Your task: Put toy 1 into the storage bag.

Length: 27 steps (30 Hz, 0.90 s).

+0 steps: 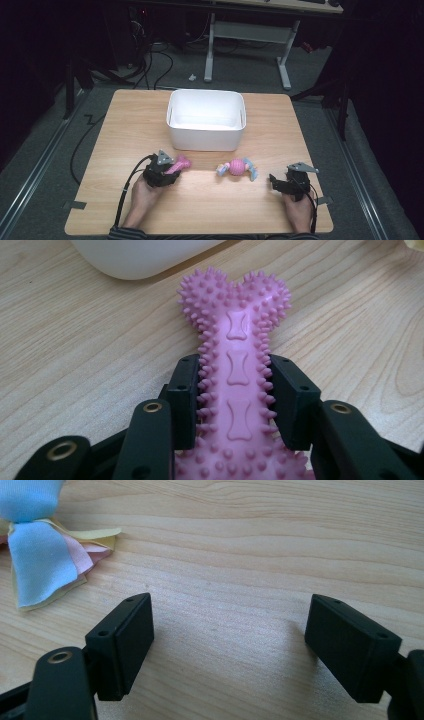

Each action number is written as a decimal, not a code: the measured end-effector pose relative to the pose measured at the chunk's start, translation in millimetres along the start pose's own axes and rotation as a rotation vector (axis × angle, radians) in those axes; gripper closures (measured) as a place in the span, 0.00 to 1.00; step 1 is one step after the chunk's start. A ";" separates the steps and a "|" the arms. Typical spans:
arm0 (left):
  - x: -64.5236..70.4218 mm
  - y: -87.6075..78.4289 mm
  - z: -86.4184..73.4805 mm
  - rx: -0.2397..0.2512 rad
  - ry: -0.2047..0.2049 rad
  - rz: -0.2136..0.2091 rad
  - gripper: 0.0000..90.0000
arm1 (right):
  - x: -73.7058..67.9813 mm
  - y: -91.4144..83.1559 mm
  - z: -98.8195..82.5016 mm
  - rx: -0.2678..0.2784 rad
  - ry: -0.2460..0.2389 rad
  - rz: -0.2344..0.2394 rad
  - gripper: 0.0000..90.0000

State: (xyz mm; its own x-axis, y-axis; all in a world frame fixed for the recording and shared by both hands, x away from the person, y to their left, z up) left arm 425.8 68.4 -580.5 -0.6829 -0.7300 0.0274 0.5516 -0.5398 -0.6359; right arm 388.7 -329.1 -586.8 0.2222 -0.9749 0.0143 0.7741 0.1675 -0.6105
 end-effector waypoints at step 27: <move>1.4 -27.8 13.0 0.073 -0.063 -0.072 0.66 | -1.5 0.1 0.2 -0.002 -0.007 0.009 0.22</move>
State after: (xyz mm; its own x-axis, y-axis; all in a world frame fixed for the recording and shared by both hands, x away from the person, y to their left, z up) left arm 415.7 77.0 -552.7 -0.6914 -0.7122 0.1209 0.5376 -0.6191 -0.5725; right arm 388.6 -327.6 -586.8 0.2330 -0.9724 0.0140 0.7711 0.1759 -0.6119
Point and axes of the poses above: each handheld gripper's, and its own axes: y roughly forward along the jaws, z roughly out of its top, x roughly to its right, the point moved 8 cm from there along y, roughly forward along the jaws, and after that the axes turned 7 degrees about x, right-handed, at the moved point
